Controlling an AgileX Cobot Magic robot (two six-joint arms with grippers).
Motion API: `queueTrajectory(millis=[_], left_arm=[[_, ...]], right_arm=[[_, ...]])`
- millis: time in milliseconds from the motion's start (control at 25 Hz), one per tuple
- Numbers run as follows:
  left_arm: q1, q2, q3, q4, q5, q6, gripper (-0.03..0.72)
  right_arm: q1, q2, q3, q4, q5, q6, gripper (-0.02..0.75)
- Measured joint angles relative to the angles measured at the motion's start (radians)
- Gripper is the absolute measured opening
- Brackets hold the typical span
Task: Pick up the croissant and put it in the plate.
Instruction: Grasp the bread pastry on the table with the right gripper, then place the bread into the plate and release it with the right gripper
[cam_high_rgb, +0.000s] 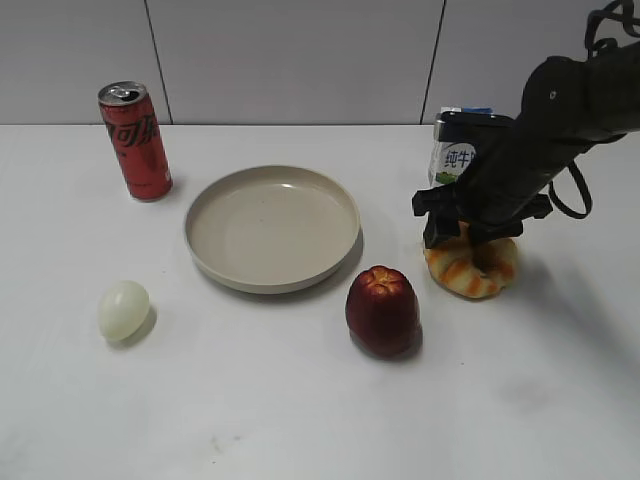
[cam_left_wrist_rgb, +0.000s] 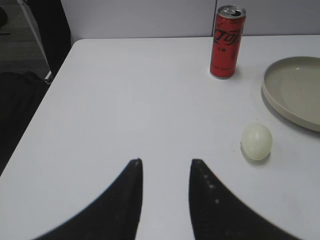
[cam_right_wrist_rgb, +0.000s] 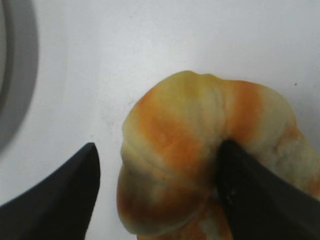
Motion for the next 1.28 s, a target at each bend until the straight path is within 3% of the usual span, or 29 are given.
queueTrajectory(millis=[120,200,600,920,1280], left_arm=[[0.0,0.0,0.0,0.0,0.0,0.0,0.23],[0.0,0.0,0.0,0.0,0.0,0.0,0.23],[0.0,0.0,0.0,0.0,0.0,0.0,0.23],[0.0,0.0,0.0,0.0,0.0,0.0,0.23],[0.0,0.0,0.0,0.0,0.0,0.0,0.232]], right_arm=[[0.0,0.004,-0.002,-0.009,0.0,0.01,0.182],[-0.001,0.004,-0.004,-0.015,0.007,0.012,0.084],[0.016,-0.061,-0.09,-0.017,0.195,-0.028,0.079],[0.178,-0.095,-0.325,-0.013,0.265,-0.087,0.079],[0.322,0.1,-0.496,-0.012,0.235,-0.168,0.078]])
